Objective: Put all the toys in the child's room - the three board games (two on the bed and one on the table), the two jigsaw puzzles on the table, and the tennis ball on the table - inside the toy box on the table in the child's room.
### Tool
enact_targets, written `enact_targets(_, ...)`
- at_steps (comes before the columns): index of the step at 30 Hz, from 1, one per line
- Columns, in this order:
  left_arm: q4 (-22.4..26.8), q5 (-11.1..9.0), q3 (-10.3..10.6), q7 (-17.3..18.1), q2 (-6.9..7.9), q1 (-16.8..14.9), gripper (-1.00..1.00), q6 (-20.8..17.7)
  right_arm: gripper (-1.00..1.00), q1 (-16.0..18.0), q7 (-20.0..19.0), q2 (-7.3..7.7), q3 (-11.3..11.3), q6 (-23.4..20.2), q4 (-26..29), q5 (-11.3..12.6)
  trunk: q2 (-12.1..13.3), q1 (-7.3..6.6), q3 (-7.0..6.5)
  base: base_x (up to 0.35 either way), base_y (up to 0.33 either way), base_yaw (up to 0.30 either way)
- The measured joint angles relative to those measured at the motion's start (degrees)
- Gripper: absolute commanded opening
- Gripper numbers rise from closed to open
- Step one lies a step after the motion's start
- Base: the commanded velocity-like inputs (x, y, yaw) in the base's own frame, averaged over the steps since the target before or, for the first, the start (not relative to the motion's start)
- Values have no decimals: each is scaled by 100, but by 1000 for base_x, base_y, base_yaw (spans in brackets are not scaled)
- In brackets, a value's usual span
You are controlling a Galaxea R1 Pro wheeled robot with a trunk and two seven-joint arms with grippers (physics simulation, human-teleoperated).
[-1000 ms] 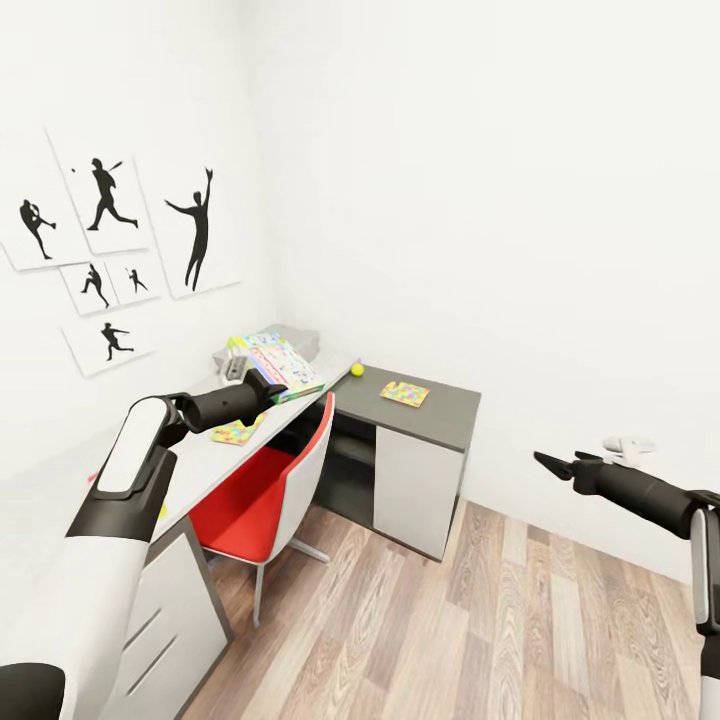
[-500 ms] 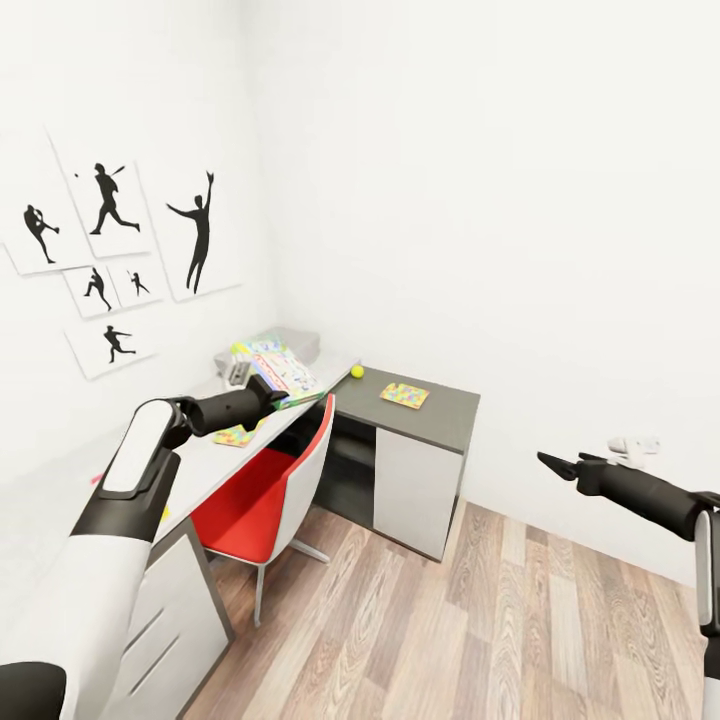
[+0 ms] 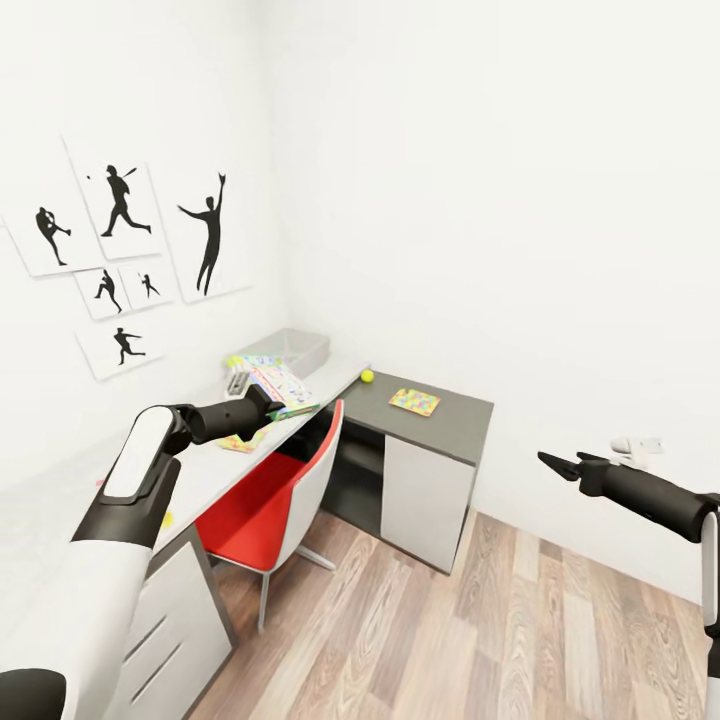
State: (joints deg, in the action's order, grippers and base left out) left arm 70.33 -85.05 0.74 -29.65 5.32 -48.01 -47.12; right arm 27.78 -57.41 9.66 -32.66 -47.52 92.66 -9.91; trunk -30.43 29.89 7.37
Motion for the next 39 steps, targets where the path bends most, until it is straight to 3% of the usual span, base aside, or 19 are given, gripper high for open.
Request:
enact_targets(18, -242, 5, 8, 13, -57, -72, -100, -6, 100, 1, 0, -5, -13, 3, 0, 0, 0, 0, 0, 334, -182, 285)
enact_targets(32, -254, 9, 14, 1, -62, -70, -100, -5, 100, -1, 16, -6, -30, 38, 1, 1, 0, 0, 0, 337, -136, 39)
enact_targets(39, -252, 13, 20, 4, -59, -69, -100, -6, 100, 9, 47, -7, -29, 48, -1, 1, 0, 0, 0, 346, -14, 240)
